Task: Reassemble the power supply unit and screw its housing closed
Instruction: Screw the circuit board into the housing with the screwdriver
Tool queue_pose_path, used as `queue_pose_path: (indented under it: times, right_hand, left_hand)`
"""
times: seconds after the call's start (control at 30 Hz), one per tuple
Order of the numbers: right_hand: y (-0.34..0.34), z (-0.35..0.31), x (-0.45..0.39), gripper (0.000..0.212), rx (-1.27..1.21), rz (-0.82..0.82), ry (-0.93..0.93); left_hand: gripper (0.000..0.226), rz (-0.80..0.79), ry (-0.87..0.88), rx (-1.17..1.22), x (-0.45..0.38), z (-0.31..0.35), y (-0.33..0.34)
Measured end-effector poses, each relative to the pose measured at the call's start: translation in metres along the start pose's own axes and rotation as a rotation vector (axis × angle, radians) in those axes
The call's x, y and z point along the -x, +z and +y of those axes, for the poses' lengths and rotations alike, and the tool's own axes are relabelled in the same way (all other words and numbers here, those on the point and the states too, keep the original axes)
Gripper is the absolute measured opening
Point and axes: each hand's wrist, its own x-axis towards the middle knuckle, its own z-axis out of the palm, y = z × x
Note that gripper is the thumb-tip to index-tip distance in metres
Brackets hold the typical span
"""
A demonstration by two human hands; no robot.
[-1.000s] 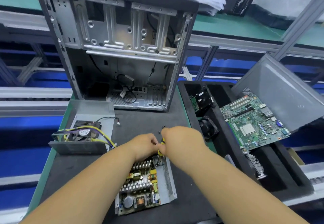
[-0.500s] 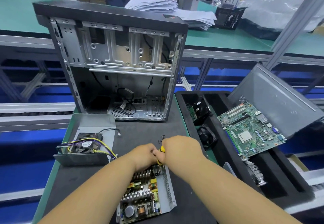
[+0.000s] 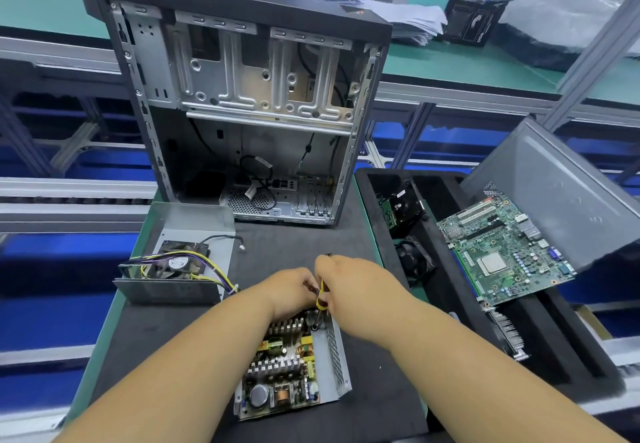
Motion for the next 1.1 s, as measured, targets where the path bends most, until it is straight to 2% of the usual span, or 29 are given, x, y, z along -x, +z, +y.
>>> queue_pose_path:
  times: [0.1,0.17,0.23,0.83,0.97,1.03,1.1]
  right_hand:
    - [0.001,0.002,-0.005,0.017,-0.001,0.011,0.064]
    - [0.003,0.003,-0.007,0.016,-0.002,0.026,0.081]
    - [0.005,0.003,-0.010,0.017,-0.010,0.043,0.090]
    - [0.015,0.001,-0.005,0.025,-0.051,0.102,0.135]
    - [0.020,-0.003,0.001,0.029,-0.066,0.122,0.108]
    - [0.024,-0.006,0.004,0.026,-0.084,0.122,0.098]
    - [0.027,-0.010,0.006,0.022,-0.089,0.122,0.077]
  left_hand:
    - [0.003,0.008,-0.003,-0.026,-0.003,-0.002,0.002]
    - [0.016,0.014,-0.008,-0.046,-0.003,-0.004,0.003]
    - [0.020,0.019,-0.013,-0.053,-0.004,-0.005,0.004]
    - [0.018,-0.007,-0.022,-0.045,-0.002,-0.003,0.001]
    - [0.005,-0.021,-0.014,-0.021,0.000,0.000,0.001]
    - [0.018,-0.038,-0.018,-0.029,0.001,0.000,0.001]
    - [0.014,-0.042,-0.012,-0.067,0.002,0.000,-0.001]
